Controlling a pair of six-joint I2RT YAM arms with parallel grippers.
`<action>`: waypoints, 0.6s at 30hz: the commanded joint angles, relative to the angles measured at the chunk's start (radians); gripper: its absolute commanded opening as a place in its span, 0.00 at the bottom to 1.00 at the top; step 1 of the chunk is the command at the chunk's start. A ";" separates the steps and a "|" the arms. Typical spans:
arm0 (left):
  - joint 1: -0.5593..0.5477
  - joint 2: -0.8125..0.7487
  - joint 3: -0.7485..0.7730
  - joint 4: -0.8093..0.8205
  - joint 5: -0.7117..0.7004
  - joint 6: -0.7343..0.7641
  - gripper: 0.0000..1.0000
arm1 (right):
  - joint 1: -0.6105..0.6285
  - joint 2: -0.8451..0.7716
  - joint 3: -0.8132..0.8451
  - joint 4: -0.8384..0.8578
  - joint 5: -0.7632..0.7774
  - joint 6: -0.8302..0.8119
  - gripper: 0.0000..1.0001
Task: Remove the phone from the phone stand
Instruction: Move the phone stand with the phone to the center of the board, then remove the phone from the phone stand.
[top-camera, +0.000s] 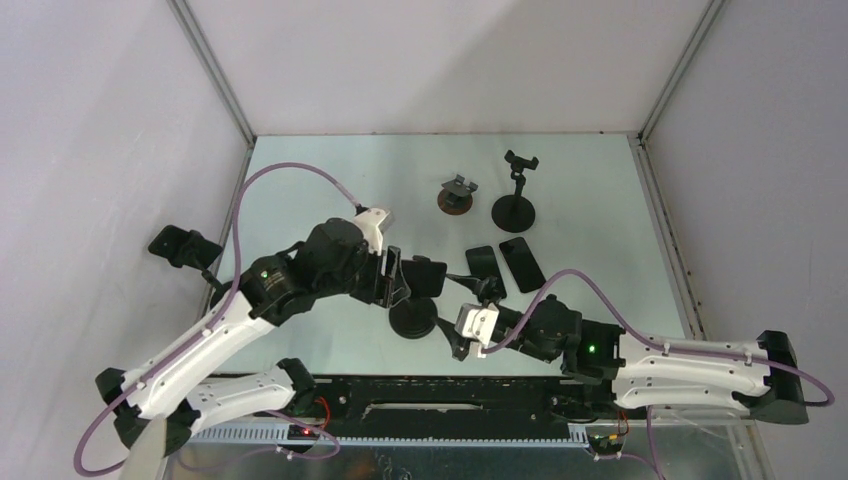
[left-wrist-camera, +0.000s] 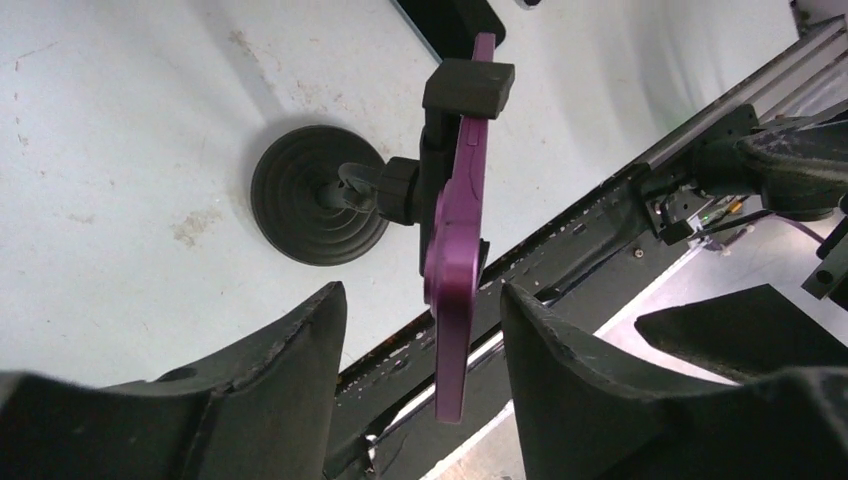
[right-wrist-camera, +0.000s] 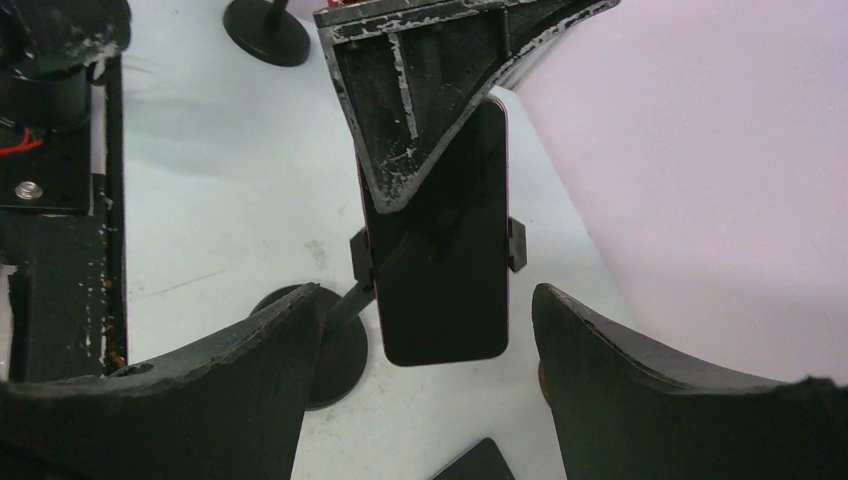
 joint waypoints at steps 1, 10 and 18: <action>0.009 -0.049 0.008 0.075 -0.013 -0.036 0.66 | -0.004 0.026 0.076 -0.028 -0.065 -0.006 0.79; 0.011 -0.173 0.097 0.136 -0.020 -0.028 0.86 | -0.031 0.147 0.201 -0.120 -0.092 -0.024 0.82; 0.019 -0.332 0.073 0.128 -0.209 -0.027 0.94 | -0.085 0.260 0.330 -0.193 -0.137 0.002 0.87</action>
